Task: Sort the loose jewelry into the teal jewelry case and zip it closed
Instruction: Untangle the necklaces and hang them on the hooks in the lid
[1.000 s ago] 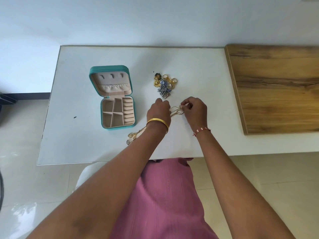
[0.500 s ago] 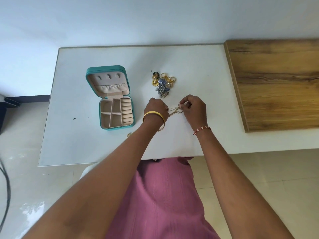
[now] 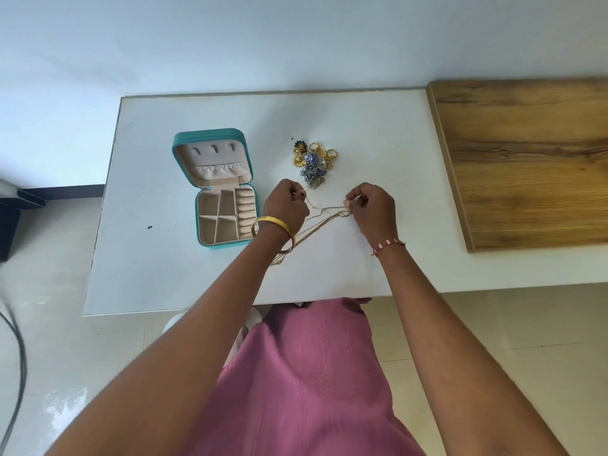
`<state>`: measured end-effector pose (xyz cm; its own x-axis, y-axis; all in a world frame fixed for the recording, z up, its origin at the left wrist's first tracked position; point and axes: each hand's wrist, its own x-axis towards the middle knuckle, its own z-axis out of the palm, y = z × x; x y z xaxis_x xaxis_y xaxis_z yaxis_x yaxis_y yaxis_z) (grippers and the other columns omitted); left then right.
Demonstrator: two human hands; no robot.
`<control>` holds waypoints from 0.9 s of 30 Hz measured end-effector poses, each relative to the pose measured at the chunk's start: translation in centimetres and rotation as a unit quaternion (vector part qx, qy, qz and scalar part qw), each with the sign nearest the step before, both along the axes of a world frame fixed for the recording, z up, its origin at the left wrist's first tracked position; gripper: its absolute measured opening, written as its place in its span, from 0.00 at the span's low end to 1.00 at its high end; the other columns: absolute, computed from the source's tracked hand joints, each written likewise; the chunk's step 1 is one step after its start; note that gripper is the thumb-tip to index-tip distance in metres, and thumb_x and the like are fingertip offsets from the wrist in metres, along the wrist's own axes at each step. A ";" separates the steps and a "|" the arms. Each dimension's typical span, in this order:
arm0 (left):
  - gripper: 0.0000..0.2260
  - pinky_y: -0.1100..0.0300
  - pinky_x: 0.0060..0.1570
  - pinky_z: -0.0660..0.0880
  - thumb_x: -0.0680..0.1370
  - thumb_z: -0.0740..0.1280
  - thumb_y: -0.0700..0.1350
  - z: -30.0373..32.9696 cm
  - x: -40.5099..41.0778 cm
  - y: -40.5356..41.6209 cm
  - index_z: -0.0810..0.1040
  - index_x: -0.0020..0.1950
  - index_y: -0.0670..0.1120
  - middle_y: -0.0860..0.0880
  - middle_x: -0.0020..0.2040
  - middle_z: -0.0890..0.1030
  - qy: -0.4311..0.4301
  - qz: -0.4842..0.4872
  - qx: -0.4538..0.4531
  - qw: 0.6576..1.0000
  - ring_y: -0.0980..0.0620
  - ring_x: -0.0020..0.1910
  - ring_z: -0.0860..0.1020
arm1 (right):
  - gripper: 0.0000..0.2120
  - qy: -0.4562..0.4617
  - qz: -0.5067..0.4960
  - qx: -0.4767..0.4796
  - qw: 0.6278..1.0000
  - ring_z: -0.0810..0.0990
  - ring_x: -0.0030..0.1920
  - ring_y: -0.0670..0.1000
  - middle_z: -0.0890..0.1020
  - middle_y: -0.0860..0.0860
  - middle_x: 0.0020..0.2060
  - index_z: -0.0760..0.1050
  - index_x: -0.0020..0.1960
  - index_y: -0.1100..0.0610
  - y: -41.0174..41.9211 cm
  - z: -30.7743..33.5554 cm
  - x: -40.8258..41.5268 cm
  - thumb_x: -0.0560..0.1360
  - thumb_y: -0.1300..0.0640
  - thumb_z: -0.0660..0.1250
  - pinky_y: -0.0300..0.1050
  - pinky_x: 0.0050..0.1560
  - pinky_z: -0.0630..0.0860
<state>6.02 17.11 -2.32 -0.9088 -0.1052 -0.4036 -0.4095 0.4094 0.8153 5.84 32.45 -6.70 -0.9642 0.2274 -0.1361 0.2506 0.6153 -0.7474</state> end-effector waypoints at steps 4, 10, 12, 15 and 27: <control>0.12 0.75 0.22 0.62 0.78 0.55 0.36 2.1 0.8 -0.6 0.66 0.38 0.49 0.49 0.30 0.72 0.043 -0.023 0.032 0.998 0.61 0.24 0.69 | 0.09 -0.014 -0.018 -0.021 1.000 0.73 0.40 0.49 0.76 0.58 0.44 0.78 0.51 0.62 -0.5 0.9 0.3 0.71 0.67 0.66 0.23 0.37 0.66; 0.12 0.64 0.35 0.67 0.79 0.56 0.37 4.7 1.4 -1.5 0.67 0.38 0.49 0.54 0.21 0.73 0.050 -0.058 0.091 0.993 0.54 0.29 0.70 | 0.16 -0.021 0.066 -0.131 0.989 0.72 0.52 0.45 0.75 0.53 0.54 0.78 0.57 0.56 -3.8 5.1 1.3 0.71 0.67 0.65 0.29 0.48 0.67; 0.12 0.61 0.36 0.70 0.79 0.56 0.36 5.7 1.7 -1.9 0.68 0.38 0.48 0.56 0.18 0.72 0.046 -0.059 0.114 0.991 0.54 0.27 0.70 | 0.13 -0.051 0.117 -0.168 0.978 0.73 0.52 0.45 0.79 0.55 0.54 0.79 0.55 0.60 -5.2 6.6 1.8 0.71 0.68 0.66 0.28 0.45 0.67; 0.12 0.61 0.33 0.70 0.79 0.56 0.36 7.0 2.3 -2.7 0.68 0.38 0.47 0.54 0.17 0.71 0.051 -0.043 0.139 0.988 0.57 0.22 0.69 | 0.04 -0.060 0.165 -0.187 0.967 0.75 0.45 0.48 0.81 0.59 0.41 0.79 0.44 0.65 -6.4 8.4 2.4 0.72 0.68 0.66 0.37 0.48 0.70; 0.12 0.67 0.24 0.63 0.80 0.57 0.38 10.4 5.0 -7.1 0.68 0.37 0.48 0.51 0.24 0.71 0.085 -0.003 0.130 0.988 0.58 0.20 0.65 | 0.14 -0.054 0.028 -0.485 0.873 0.71 0.24 0.47 0.71 0.48 0.20 0.71 0.34 0.61 -4.9 12.7 4.1 0.78 0.63 0.59 0.48 0.42 0.80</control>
<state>11.00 10.06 8.07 -0.9662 -0.0127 -0.2575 -0.2556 0.1781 0.9502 9.98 27.59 5.96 -0.9397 -0.0923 -0.3294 0.3420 -0.2793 -0.8972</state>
